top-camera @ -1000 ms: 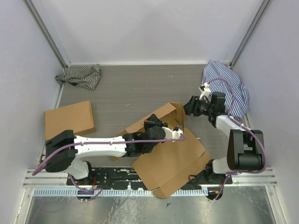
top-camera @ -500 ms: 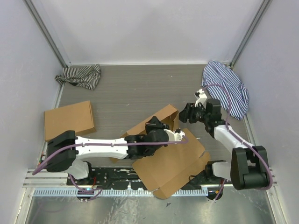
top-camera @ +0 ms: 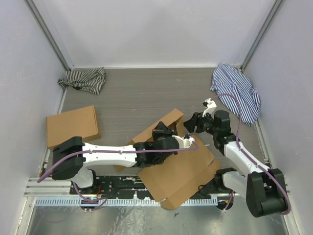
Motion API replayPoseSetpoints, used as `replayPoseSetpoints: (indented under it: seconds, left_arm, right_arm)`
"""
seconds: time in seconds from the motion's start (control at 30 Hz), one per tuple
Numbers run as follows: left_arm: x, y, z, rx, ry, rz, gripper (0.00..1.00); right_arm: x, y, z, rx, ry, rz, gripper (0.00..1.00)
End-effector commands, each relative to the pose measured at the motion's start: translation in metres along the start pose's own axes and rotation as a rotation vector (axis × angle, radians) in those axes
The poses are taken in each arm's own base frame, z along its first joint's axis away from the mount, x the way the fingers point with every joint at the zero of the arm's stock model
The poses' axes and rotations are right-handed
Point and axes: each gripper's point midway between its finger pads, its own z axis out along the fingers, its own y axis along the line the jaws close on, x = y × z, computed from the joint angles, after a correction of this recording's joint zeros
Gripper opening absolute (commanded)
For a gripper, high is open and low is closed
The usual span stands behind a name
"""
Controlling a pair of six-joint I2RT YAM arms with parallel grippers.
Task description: Fold the paper box
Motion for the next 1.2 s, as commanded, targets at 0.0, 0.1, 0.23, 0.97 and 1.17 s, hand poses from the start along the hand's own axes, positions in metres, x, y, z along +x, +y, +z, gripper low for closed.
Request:
replayPoseSetpoints:
  seconds: [0.0, 0.1, 0.23, 0.97, 1.17]
  left_arm:
    - [-0.004, -0.017, 0.001, 0.057, 0.006, 0.022, 0.00]
    - [-0.005, -0.018, 0.000, 0.063, 0.009, 0.018, 0.00]
    - [-0.005, -0.021, -0.001, 0.063, 0.016, 0.026, 0.00]
    - [-0.003, -0.030, -0.009, 0.082, -0.003, 0.000, 0.00]
    - [-0.007, -0.031, -0.010, 0.088, -0.012, 0.002, 0.00]
  right_arm:
    - [-0.011, 0.016, -0.005, -0.039, -0.055, -0.041, 0.64]
    - [-0.013, 0.021, -0.009, -0.043, -0.075, -0.038, 0.64]
    - [-0.016, 0.019, -0.014, -0.008, -0.092, -0.034, 0.64]
    - [-0.004, 0.035, -0.008, -0.116, -0.096, -0.056, 0.68]
    - [-0.011, 0.041, 0.005, -0.138, -0.103, -0.111, 0.68]
